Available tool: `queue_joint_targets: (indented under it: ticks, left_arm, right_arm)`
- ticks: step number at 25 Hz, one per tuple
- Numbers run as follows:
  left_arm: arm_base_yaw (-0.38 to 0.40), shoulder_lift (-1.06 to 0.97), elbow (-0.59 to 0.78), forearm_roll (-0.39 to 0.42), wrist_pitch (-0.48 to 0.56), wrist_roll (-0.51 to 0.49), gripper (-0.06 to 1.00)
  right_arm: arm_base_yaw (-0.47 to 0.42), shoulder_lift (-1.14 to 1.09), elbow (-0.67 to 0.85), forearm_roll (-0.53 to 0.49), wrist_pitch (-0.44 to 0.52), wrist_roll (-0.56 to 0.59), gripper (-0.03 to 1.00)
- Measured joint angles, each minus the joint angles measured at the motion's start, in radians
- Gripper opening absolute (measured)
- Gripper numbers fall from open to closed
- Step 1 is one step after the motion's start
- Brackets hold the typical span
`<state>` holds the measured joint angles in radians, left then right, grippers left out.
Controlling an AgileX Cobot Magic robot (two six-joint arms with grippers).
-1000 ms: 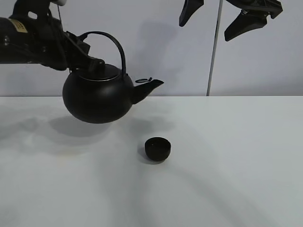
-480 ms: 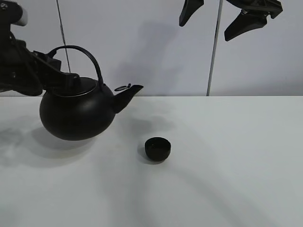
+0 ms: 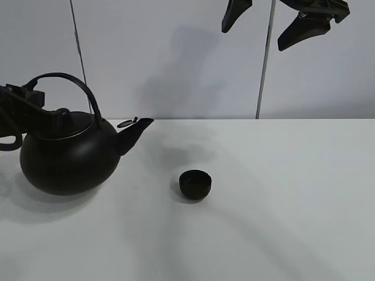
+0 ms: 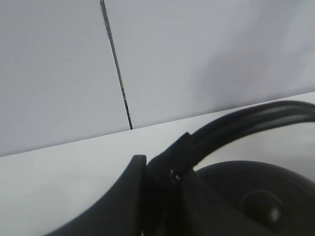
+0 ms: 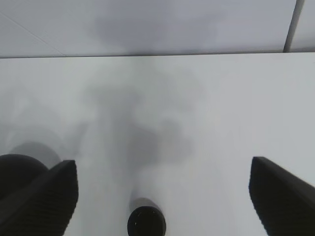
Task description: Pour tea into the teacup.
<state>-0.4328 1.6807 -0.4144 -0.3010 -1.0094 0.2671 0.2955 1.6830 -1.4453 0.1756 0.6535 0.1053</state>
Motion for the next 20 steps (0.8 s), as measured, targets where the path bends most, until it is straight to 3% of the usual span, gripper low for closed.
queue_joint_targets:
  ticks: [13, 20]
  left_arm:
    - [0.0, 0.057, 0.059, 0.0, -0.027, -0.074, 0.11]
    - [0.0, 0.057, 0.059, 0.002, -0.033, -0.063, 0.11]
  right_arm:
    - [0.0, 0.0, 0.0, 0.0, 0.002, 0.0, 0.65]
    - [0.0, 0.0, 0.0, 0.0, 0.002, 0.0, 0.65]
